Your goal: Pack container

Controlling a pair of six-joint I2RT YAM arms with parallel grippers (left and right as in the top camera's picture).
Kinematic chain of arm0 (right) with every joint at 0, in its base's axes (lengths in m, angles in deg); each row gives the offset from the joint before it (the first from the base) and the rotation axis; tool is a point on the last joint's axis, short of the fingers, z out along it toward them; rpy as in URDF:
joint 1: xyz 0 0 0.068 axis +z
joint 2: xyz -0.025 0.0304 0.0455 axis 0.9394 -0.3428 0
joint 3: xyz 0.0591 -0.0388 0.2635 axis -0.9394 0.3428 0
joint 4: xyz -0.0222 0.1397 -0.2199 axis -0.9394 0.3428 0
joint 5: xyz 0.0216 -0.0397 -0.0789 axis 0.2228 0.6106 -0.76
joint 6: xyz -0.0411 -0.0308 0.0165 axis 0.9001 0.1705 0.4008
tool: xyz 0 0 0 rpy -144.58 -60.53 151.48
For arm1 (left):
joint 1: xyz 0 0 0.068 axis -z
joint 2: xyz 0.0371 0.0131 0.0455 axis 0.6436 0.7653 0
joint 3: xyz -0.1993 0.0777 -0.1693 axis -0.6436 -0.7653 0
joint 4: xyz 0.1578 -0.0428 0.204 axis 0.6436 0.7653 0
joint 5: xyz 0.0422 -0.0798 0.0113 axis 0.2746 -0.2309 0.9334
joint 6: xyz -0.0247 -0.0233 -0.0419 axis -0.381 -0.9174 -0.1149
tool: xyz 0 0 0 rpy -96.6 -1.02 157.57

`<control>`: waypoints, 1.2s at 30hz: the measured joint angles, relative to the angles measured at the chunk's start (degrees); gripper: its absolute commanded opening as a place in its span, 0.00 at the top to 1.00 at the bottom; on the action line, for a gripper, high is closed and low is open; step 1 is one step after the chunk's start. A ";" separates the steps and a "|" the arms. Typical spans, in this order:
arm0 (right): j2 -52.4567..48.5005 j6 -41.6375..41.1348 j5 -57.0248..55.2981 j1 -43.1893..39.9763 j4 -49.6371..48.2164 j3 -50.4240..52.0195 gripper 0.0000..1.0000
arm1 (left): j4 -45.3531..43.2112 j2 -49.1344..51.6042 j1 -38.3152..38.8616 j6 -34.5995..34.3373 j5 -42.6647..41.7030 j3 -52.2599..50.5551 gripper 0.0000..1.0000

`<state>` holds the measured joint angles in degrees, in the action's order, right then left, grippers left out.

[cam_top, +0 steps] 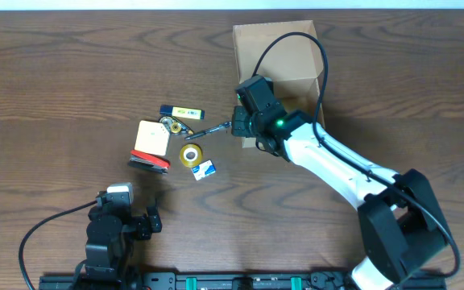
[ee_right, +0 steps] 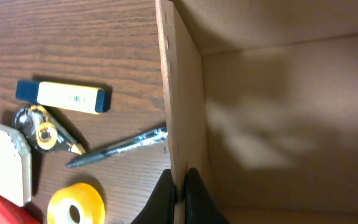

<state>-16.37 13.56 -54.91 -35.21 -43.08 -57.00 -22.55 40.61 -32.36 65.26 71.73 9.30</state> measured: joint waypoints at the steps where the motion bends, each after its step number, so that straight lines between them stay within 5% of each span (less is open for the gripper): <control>1: -0.63 -0.50 0.07 0.00 0.00 -0.61 0.98 | 0.02 0.00 0.00 0.00 0.00 0.00 0.05; 33: -10.19 -2.05 0.83 1.84 11.96 -17.79 0.98 | 0.04 0.00 0.00 0.00 0.04 0.00 0.05; 36: -10.19 -2.67 0.85 1.84 11.98 -17.88 0.91 | 0.04 0.00 0.00 0.00 0.04 0.00 0.05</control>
<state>-26.55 10.89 -54.05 -33.37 -31.10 -74.88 -22.51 40.61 -32.36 65.26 71.77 9.30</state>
